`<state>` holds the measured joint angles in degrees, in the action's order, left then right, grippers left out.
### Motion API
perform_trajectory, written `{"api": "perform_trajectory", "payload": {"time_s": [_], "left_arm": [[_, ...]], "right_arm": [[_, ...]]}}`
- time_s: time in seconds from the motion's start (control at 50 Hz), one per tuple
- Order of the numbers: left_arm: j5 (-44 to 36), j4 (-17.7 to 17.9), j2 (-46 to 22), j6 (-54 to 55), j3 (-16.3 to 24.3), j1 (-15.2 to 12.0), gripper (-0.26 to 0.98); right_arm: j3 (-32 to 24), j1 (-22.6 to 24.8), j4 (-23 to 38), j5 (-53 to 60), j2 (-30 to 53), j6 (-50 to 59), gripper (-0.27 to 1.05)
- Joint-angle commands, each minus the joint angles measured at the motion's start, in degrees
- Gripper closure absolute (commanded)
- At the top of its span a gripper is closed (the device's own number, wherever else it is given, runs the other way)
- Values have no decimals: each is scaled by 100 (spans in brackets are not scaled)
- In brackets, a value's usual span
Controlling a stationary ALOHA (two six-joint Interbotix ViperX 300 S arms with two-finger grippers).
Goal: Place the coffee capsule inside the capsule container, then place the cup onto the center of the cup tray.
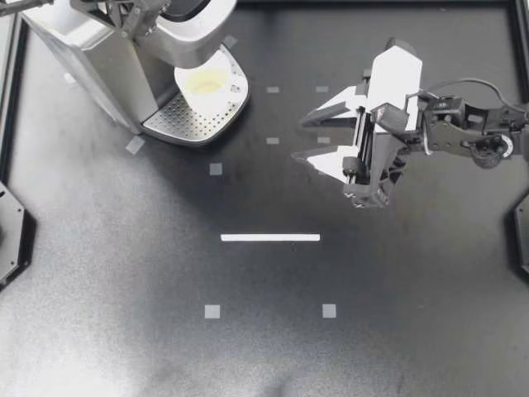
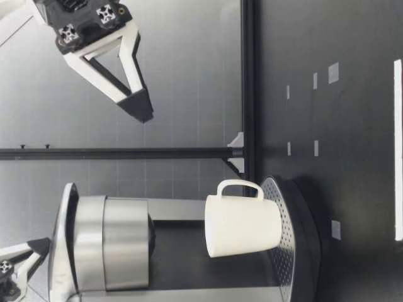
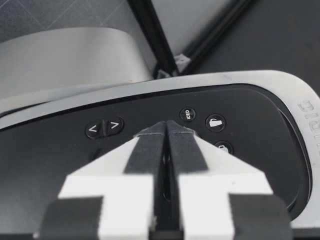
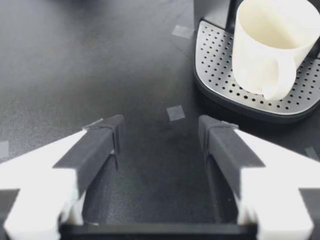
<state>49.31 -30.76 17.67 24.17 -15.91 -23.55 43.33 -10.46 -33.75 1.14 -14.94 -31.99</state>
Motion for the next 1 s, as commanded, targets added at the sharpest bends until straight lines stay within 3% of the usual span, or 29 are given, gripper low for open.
{"api": "perform_trajectory", "payload": {"time_s": [0.0,0.52,0.98], "left_arm": [[105,70,-123,9,-18,-18,67],[-193,44,211,0,272,-18,67],[-387,88,158,9,272,211,67]], "right_arm": [[-62,26,0,26,-141,0,21],[-62,26,0,70,-141,0,21],[-53,26,0,185,-132,-9,21]]}}
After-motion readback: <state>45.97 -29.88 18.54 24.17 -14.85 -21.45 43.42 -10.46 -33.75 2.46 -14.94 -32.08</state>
